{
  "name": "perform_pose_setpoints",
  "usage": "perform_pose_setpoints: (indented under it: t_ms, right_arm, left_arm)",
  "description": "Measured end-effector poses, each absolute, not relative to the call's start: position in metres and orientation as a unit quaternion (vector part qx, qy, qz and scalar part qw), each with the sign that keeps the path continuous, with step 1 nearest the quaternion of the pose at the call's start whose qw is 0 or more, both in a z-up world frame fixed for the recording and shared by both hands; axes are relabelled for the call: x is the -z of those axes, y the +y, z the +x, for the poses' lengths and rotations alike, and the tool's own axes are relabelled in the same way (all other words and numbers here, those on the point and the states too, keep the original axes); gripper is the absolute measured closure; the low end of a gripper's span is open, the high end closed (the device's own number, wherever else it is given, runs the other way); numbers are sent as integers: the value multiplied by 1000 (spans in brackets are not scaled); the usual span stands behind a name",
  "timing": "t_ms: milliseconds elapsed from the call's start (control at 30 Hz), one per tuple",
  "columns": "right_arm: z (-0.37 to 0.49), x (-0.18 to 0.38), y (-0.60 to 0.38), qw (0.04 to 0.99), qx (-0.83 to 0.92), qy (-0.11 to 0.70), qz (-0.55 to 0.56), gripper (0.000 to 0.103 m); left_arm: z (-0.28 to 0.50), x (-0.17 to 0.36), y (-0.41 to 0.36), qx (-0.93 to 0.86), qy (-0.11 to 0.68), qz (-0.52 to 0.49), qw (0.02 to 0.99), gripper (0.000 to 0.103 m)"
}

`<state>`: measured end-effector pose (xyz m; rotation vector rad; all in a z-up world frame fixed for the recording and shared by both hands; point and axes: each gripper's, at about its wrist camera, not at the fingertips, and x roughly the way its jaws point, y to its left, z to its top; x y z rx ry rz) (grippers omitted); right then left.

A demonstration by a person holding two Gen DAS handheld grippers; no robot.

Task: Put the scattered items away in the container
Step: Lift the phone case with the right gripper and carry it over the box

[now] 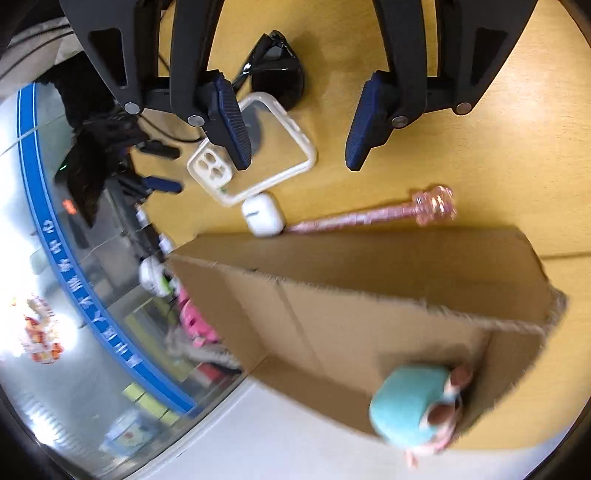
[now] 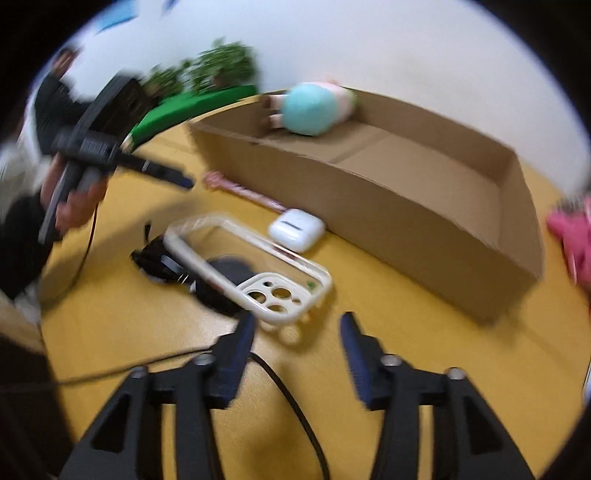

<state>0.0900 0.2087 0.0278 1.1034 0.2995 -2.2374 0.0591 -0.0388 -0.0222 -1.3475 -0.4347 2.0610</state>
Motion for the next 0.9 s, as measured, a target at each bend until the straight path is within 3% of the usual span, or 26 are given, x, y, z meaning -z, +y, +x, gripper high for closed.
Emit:
perform_pose_setpoints:
  t_ms: [267, 400, 467, 500, 700, 900]
  right_arm:
    - [71, -19, 229, 269, 840, -57, 467, 53]
    - [53, 4, 215, 224, 829, -42, 510, 57]
    - [53, 4, 209, 226, 828, -34, 512, 72]
    - [53, 5, 207, 225, 825, -30, 517, 87]
    - [67, 3, 195, 195, 839, 1, 507, 95]
    - [86, -48, 198, 193, 877, -5, 440, 95]
  left_arm:
    - [62, 35, -8, -744, -146, -579, 300, 50]
    - [61, 40, 6, -737, -124, -601, 285, 84]
    - [63, 42, 6, -736, -123, -602, 285, 85]
    - [64, 42, 7, -738, -119, -602, 282, 85]
    - [66, 29, 3, -755, -108, -589, 266, 90]
    - [72, -27, -6, -796, -89, -535, 270, 92]
